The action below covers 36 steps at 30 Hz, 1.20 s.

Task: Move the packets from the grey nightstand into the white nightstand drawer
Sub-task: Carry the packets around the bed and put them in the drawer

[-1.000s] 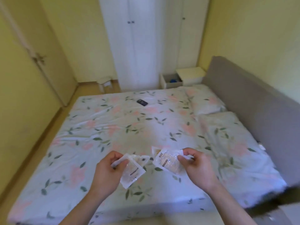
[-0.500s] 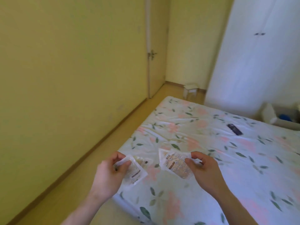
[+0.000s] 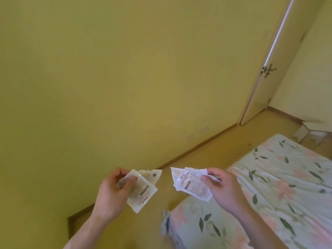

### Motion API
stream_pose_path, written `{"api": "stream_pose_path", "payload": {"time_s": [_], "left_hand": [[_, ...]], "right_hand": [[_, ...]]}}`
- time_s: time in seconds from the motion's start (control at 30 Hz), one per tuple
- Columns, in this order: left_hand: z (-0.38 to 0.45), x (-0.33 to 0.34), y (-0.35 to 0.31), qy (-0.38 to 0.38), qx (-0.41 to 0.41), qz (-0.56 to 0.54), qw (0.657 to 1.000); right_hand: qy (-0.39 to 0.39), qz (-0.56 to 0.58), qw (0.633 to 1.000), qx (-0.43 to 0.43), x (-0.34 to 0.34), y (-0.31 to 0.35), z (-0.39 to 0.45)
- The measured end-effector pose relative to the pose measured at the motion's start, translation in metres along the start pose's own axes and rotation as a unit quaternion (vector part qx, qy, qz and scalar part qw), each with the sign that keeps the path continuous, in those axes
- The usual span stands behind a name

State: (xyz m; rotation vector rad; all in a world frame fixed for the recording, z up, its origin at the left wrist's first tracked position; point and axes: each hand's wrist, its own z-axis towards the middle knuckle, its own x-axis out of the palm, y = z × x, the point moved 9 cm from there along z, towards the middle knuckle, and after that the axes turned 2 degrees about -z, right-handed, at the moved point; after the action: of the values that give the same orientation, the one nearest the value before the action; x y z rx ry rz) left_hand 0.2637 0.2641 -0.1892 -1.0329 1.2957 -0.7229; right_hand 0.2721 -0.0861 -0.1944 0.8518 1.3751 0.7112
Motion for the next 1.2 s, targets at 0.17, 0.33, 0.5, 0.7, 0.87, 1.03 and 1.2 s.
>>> {"api": "stream_pose_path", "payload": {"time_s": [0.17,0.33,0.5,0.7,0.87,1.03,1.2], "left_hand": [[0.115,-0.010,0.022,0.046,-0.001,-0.012,0.999],[0.224,0.009,0.009,0.143,0.024,0.005,0.989],[0.298,0.073,-0.034,0.247,0.075,0.023,0.966],[0.368,0.163,-0.098,0.327,0.148,0.015,0.933],[0.436,0.248,-0.146,0.370,0.176,0.008,0.912],[0.495,0.323,-0.198,0.397,0.215,0.017,0.892],[0.536,0.401,-0.243,0.425,0.238,0.022,0.873]], "right_hand": [[-0.036,-0.001,0.998,0.044,0.049,0.010,0.075],[-0.122,0.011,0.985,0.118,0.059,0.013,0.115],[-0.216,0.000,0.960,0.180,0.029,0.003,0.135],[-0.306,0.025,0.928,0.209,-0.011,-0.011,0.189],[-0.373,0.047,0.899,0.227,-0.045,-0.040,0.253],[-0.408,0.037,0.879,0.242,-0.094,-0.058,0.315],[-0.444,0.012,0.858,0.257,-0.151,-0.070,0.360]]}}
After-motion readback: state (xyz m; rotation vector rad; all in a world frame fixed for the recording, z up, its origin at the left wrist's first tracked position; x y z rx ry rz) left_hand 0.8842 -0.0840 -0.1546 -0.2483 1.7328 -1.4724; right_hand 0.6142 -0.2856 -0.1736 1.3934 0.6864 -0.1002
